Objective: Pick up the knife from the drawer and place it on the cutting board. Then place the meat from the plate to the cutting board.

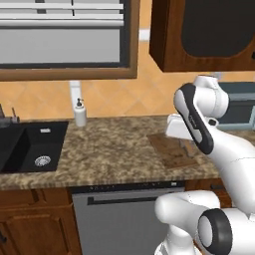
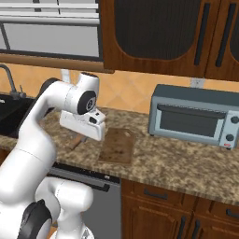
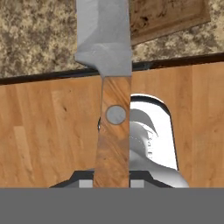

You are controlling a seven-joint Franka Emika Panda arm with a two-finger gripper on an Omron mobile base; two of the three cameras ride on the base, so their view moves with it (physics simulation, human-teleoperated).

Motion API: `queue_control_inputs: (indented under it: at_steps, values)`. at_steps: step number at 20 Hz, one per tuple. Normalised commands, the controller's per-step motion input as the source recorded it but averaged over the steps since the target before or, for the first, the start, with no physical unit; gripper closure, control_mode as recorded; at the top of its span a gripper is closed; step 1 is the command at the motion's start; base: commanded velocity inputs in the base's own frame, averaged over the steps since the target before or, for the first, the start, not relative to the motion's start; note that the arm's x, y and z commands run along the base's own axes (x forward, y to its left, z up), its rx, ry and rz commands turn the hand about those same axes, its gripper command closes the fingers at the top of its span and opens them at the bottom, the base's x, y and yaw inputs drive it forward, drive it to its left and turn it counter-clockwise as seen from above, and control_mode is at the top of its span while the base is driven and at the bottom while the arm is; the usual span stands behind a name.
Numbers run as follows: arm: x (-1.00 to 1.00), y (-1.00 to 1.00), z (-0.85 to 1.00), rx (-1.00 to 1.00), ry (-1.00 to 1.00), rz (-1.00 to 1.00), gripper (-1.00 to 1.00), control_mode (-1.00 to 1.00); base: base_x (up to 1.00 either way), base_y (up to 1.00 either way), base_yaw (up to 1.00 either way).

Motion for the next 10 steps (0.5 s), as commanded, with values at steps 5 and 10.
queue_control_inputs:
  at_steps: [5, 10]
  values:
    - [0.0, 0.0, 0.0, 0.0, 0.0, 0.0, 1.0, 1.0, 0.31, -0.27, 0.0]
    - [0.4, -0.03, -0.2, 0.0, 0.0, 0.0, 1.0, -1.0, 0.0, 0.0, 0.0]
